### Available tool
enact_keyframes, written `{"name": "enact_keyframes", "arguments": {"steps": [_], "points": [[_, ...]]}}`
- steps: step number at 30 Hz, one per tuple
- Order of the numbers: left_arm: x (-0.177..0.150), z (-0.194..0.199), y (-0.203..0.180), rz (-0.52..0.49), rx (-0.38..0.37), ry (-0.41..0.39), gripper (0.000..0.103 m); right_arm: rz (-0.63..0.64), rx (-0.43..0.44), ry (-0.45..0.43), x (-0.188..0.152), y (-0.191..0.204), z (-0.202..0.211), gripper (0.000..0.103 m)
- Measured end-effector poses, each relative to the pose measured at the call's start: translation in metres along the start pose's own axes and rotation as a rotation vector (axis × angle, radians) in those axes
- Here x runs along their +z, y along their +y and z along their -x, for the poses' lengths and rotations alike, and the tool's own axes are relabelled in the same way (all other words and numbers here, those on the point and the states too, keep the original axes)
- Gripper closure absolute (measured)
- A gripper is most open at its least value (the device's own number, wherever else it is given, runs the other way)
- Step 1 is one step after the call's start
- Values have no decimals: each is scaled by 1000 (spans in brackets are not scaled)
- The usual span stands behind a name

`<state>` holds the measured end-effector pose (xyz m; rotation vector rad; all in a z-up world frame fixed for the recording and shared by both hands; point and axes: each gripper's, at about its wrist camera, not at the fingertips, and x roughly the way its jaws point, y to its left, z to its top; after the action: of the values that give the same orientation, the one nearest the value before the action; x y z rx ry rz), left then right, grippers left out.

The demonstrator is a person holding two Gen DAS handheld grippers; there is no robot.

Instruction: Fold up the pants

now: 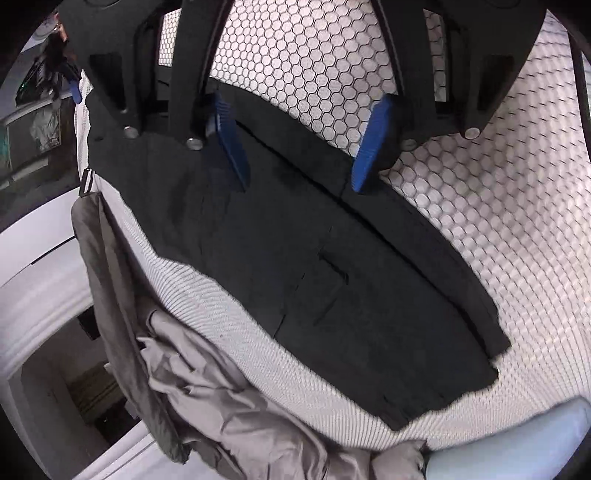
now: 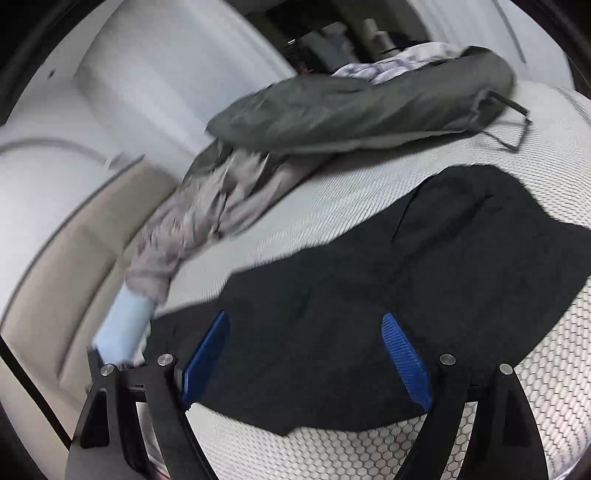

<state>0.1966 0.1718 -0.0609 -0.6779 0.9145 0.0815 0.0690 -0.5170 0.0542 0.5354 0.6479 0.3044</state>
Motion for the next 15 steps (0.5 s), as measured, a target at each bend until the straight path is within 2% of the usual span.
{"name": "enact_keyframes", "arguments": {"steps": [3, 6, 8, 9, 10, 13, 15], "points": [[6, -12, -5, -11, 6, -13, 49, 73, -14, 30, -16, 2, -7, 17], [14, -19, -8, -2, 39, -35, 60, 52, 6, 28, -18, -8, -17, 17], [14, -18, -9, 6, 41, -63, 72, 16, 26, 33, -18, -16, -21, 17], [16, -17, -9, 2, 55, -75, 90, 10, 32, 32, -18, -19, -22, 17], [15, -14, -8, -6, 72, -93, 100, 6, 31, 30, -17, -20, -22, 17], [13, 3, -2, -6, 47, -123, 101, 1, 12, 7, -14, -28, -18, 17], [11, 19, 3, -46, 57, -137, 101, -10, -2, 6, -14, -33, -14, 17]]}}
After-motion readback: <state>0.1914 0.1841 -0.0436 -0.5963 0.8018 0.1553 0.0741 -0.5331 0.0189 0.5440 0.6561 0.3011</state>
